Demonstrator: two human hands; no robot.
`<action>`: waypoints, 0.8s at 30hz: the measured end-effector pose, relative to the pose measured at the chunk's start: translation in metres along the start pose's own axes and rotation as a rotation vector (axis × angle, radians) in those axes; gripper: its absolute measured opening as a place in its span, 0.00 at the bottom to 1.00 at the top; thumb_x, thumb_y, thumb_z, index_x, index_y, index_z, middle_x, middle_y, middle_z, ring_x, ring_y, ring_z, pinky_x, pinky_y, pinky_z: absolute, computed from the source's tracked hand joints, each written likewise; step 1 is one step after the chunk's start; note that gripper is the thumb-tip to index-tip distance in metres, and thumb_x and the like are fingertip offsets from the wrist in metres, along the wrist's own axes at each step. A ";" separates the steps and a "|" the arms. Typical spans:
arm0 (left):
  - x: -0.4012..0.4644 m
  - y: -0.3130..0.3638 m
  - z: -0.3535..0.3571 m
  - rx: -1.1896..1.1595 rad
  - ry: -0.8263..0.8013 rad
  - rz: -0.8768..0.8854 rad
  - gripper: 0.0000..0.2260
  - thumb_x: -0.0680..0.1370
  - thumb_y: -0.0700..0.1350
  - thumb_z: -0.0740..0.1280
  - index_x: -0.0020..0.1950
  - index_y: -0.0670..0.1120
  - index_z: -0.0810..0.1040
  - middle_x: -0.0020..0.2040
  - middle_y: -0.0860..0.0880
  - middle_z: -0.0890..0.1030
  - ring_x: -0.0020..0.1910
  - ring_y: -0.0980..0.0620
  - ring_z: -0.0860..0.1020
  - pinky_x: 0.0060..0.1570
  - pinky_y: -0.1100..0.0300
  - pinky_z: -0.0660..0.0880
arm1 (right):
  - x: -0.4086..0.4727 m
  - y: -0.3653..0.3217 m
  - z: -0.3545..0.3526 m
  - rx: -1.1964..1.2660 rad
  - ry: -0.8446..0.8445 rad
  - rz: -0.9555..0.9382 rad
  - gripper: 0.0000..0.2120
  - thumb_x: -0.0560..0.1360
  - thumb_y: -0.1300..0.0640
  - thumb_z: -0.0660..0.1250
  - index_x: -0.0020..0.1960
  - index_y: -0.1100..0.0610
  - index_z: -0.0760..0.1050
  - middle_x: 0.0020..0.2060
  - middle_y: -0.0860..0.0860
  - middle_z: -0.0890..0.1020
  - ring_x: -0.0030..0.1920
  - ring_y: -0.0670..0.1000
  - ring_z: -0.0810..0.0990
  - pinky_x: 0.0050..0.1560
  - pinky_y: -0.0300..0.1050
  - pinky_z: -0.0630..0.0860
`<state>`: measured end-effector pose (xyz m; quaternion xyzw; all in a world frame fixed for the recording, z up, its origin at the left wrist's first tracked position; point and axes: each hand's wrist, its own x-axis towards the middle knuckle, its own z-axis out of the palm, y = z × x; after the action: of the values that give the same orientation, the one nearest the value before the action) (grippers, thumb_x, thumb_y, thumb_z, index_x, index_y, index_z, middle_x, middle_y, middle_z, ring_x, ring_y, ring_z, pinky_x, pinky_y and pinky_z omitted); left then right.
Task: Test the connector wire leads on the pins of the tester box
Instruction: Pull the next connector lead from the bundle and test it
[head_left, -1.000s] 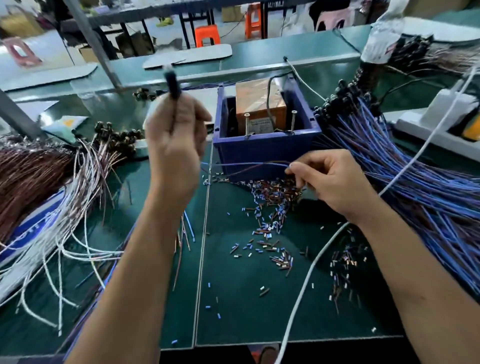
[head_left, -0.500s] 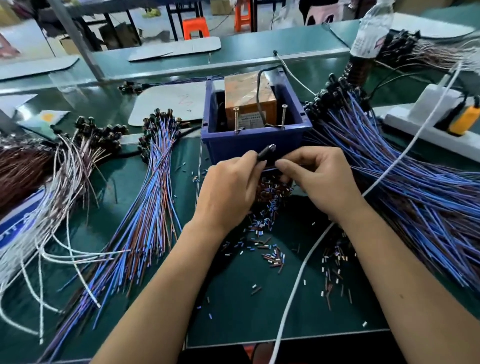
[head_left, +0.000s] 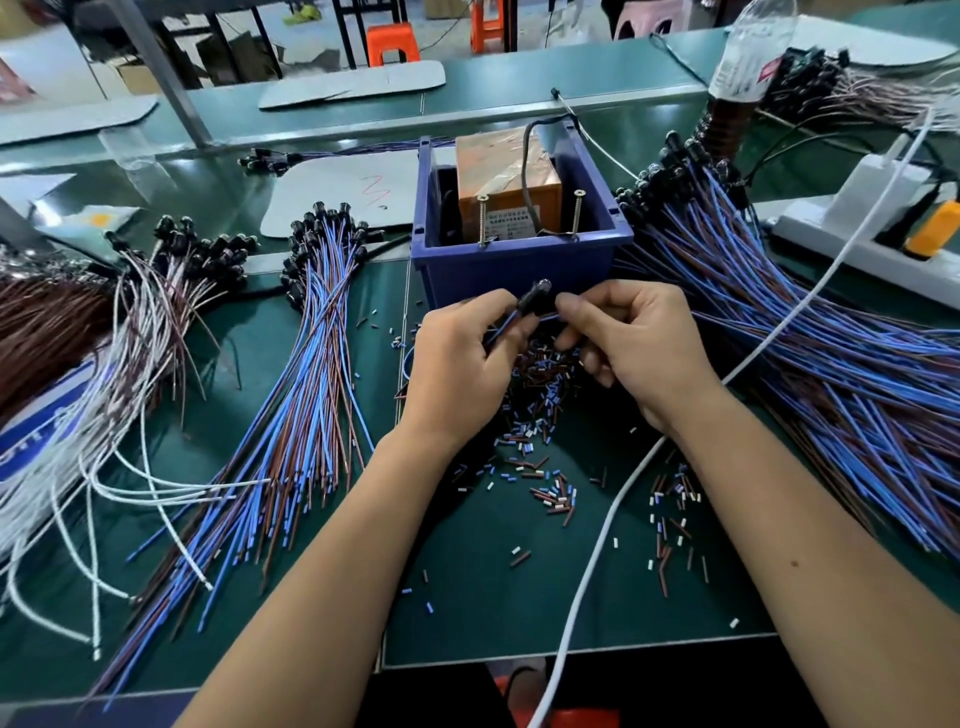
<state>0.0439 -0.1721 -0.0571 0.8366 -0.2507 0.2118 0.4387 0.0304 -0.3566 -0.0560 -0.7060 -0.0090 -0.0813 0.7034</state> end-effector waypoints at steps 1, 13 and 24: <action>0.000 -0.001 0.001 -0.006 -0.001 -0.007 0.11 0.82 0.44 0.68 0.41 0.41 0.76 0.33 0.48 0.77 0.34 0.44 0.75 0.36 0.46 0.72 | 0.000 0.000 0.000 0.009 -0.002 -0.001 0.11 0.78 0.54 0.75 0.37 0.54 0.83 0.32 0.57 0.85 0.22 0.46 0.72 0.20 0.38 0.65; 0.003 -0.004 -0.011 -0.035 0.071 -0.163 0.11 0.79 0.43 0.69 0.39 0.39 0.78 0.33 0.43 0.79 0.34 0.43 0.76 0.36 0.46 0.71 | 0.003 -0.002 -0.015 0.053 0.039 -0.012 0.10 0.79 0.56 0.74 0.40 0.57 0.81 0.27 0.51 0.81 0.22 0.45 0.72 0.19 0.36 0.65; -0.004 0.021 0.011 -0.209 0.142 -0.118 0.11 0.82 0.42 0.69 0.41 0.41 0.80 0.34 0.51 0.83 0.34 0.53 0.81 0.36 0.53 0.78 | -0.005 -0.002 0.012 0.258 -0.079 -0.100 0.04 0.77 0.62 0.75 0.46 0.55 0.87 0.34 0.62 0.80 0.22 0.46 0.69 0.22 0.34 0.61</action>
<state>0.0297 -0.1903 -0.0524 0.7826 -0.1900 0.2172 0.5516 0.0263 -0.3441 -0.0544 -0.6112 -0.0824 -0.0866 0.7824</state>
